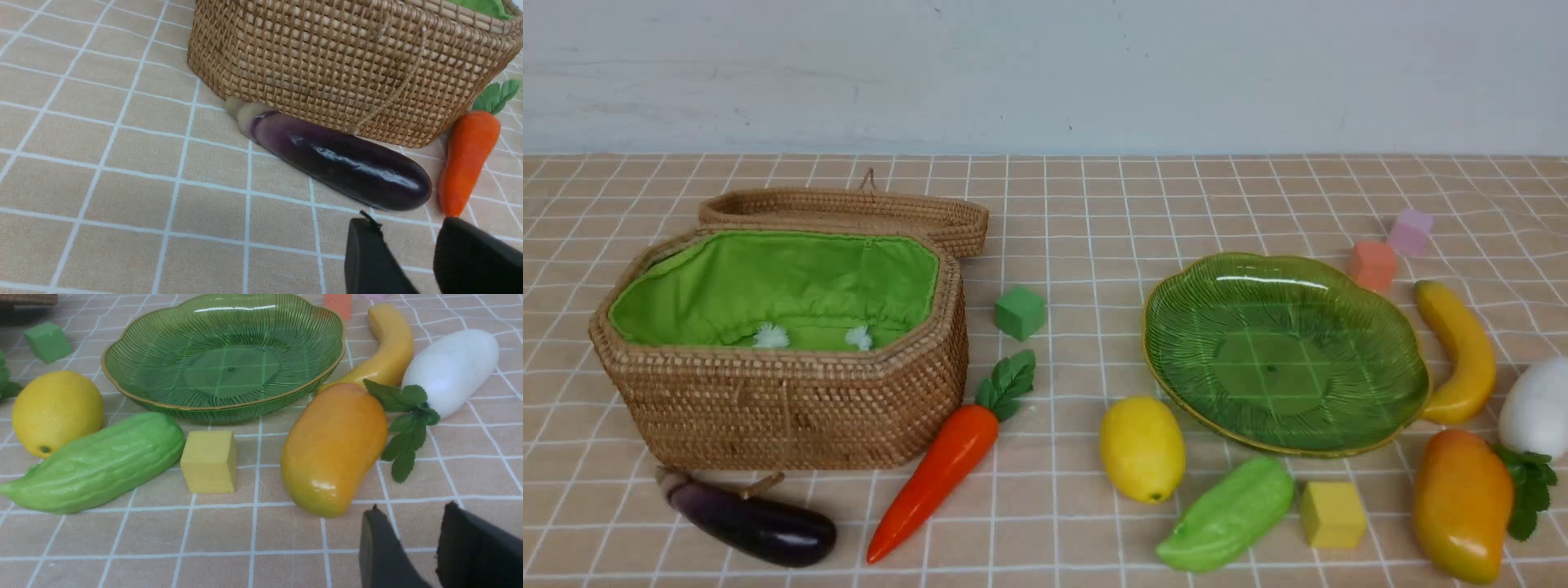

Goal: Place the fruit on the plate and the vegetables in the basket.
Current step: Use the left arm to grab an eggplant and put it into the left basket

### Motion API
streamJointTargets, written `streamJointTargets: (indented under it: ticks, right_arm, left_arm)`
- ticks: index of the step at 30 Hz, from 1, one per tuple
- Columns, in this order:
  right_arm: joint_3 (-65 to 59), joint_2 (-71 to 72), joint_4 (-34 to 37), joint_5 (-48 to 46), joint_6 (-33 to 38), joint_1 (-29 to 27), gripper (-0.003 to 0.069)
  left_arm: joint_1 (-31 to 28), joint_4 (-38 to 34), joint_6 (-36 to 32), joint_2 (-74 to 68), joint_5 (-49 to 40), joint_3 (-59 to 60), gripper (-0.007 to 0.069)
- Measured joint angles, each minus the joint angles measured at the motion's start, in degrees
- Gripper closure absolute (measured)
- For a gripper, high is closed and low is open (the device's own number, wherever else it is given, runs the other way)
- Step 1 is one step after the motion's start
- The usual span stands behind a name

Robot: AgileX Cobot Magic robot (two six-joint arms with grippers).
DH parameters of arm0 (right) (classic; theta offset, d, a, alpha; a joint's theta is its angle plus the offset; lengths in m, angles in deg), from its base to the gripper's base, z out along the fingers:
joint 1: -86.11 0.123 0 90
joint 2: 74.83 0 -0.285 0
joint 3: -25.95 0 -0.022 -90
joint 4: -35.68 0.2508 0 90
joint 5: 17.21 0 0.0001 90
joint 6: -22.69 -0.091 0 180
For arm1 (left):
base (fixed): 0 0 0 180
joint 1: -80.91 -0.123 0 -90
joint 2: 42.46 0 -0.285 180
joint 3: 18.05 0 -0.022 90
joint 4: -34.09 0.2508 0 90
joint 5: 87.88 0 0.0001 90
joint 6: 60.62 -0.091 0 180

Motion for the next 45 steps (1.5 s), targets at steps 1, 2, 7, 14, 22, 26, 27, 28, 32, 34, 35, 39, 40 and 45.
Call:
streamJointTargets:
  ticks: [1,2,7,14,22,26,27,28,32,34,35,39,40,45]
  right_arm:
    - [0.00,0.00,0.00,0.00,0.00,0.00,0.0421]
    - [0.00,0.00,0.00,0.00,0.00,0.00,0.0421]
    - [0.00,0.00,0.00,0.00,0.00,0.00,0.0421]
    - [0.00,0.00,0.00,0.00,0.00,0.00,0.0421]
    - [0.00,0.00,0.00,0.00,0.00,0.00,0.0421]
    - [0.00,0.00,0.00,0.00,0.00,0.00,0.0421]
    - [0.00,0.00,0.00,0.00,0.00,0.00,0.0421]
    - [0.00,0.00,0.00,0.06,0.00,0.00,0.0421]
    - [-0.24,0.00,0.92,1.33,-0.53,0.00,0.0421]
    - [-0.46,0.00,5.18,2.78,-3.11,0.00,0.0421]
    - [-0.59,0.00,7.53,3.55,-4.61,0.00,0.0421]
    - [-0.62,0.00,18.07,8.04,-10.95,0.00,0.0421]
    - [-0.62,0.00,21.19,9.82,-11.98,0.00,0.0421]
    - [0.77,0.00,29.59,7.20,-12.90,0.16,0.0446]
  left_arm:
    - [0.00,0.00,0.10,0.00,0.12,0.00,0.0386]
    - [0.00,-0.13,0.10,0.00,0.12,0.00,0.0386]
    - [0.00,-2.62,1.96,0.00,1.98,0.00,0.0386]
    - [0.00,-13.71,8.22,0.00,7.47,0.00,0.0386]
    - [0.00,-24.48,13.28,0.00,16.56,0.00,0.0401]
    - [0.00,-24.67,11.24,0.00,12.22,-2.46,0.0534]
    - [0.00,-24.67,10.80,0.00,11.29,-3.11,0.0552]
    - [0.00,-24.59,8.25,-0.15,6.56,-6.70,0.0624]
    - [0.00,-24.37,1.02,-4.86,-4.95,-15.29,0.0638]
    - [0.00,-24.21,-2.89,-9.39,-11.98,-19.84,0.0638]
    - [0.00,-24.07,-3.99,-10.85,-14.04,-21.07,0.0638]
    - [0.00,-23.81,-12.28,-20.21,-24.07,-26.44,0.0638]
    - [0.00,-23.76,-14.81,-22.48,-25.30,-27.36,0.0638]
    - [1.03,-23.15,-24.24,-27.85,-27.46,-29.12,0.0638]
